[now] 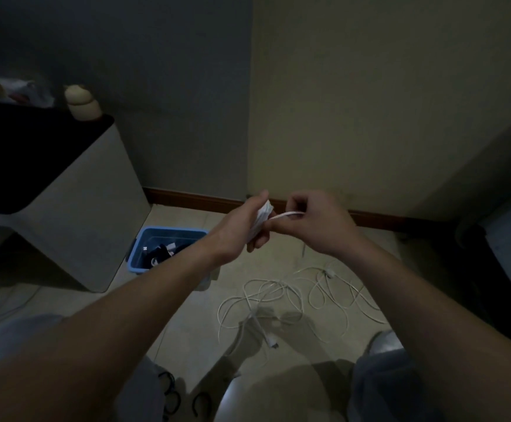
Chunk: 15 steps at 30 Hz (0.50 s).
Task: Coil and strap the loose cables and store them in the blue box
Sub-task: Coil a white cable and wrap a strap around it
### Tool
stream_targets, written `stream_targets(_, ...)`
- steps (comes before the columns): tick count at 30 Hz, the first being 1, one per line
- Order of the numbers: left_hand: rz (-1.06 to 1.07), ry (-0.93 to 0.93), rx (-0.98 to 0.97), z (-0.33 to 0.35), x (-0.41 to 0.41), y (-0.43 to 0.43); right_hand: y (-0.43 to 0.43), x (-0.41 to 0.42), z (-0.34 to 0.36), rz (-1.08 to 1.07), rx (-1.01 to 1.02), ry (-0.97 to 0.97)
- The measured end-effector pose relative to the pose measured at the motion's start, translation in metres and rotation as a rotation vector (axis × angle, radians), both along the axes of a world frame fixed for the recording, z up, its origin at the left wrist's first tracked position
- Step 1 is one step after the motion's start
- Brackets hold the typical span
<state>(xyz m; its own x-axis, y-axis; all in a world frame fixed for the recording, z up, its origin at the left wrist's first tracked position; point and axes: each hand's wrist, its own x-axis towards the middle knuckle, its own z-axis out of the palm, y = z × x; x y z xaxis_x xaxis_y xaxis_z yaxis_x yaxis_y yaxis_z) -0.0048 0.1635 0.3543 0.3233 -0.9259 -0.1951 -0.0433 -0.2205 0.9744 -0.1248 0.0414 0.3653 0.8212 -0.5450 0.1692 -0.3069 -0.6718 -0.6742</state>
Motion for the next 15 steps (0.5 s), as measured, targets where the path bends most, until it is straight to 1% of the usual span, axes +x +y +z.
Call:
stream_targets(2,-0.026,-0.035,0.032,0.001,0.001,0.002,-0.005,-0.002,0.004,-0.029,-0.056,0.011)
stream_targets(4,-0.032,-0.047,0.043,0.002,0.002,0.003,-0.011,-0.004,0.007,-0.038,-0.026,-0.028)
stream_targets(9,-0.081,-0.025,0.000,0.007,0.002,0.003,-0.021,-0.005,0.001,-0.018,0.079,-0.119)
stream_targets(13,-0.009,0.009,-0.013,0.009,0.002,0.001,-0.022,-0.003,-0.008,0.025,0.126,-0.079)
stream_targets(15,0.030,0.054,-0.015,0.009,0.004,0.000,-0.021,-0.002,-0.011,0.049,0.152,-0.067)
